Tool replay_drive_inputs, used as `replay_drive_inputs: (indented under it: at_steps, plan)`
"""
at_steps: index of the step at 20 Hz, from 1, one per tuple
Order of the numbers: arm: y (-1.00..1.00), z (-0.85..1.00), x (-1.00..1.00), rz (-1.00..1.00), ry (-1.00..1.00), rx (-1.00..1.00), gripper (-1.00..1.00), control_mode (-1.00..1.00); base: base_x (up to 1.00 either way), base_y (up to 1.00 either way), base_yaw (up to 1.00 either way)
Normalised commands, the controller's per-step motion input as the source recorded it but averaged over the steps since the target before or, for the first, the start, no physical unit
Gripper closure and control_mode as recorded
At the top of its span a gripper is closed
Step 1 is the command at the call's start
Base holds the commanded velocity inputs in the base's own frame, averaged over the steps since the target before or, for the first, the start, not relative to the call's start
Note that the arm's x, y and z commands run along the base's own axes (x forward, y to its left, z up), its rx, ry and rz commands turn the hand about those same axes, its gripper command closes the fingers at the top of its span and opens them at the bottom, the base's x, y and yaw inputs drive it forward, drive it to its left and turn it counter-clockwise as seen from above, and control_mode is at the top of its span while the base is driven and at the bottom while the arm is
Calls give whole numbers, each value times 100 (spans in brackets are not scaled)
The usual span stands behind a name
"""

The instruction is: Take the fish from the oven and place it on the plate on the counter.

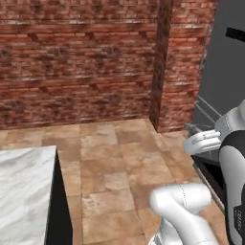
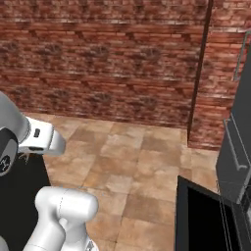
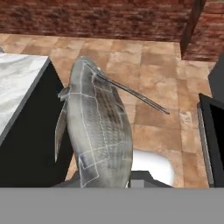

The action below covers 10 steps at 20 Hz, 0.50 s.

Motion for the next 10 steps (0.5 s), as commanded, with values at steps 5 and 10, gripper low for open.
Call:
replay_drive_inputs:
  at_steps: [5,10]
  plan:
    - [0,0,0,0,0,0,100,100,13,0,75]
    - [0,0,0,0,0,0,100,100,11,1,77]
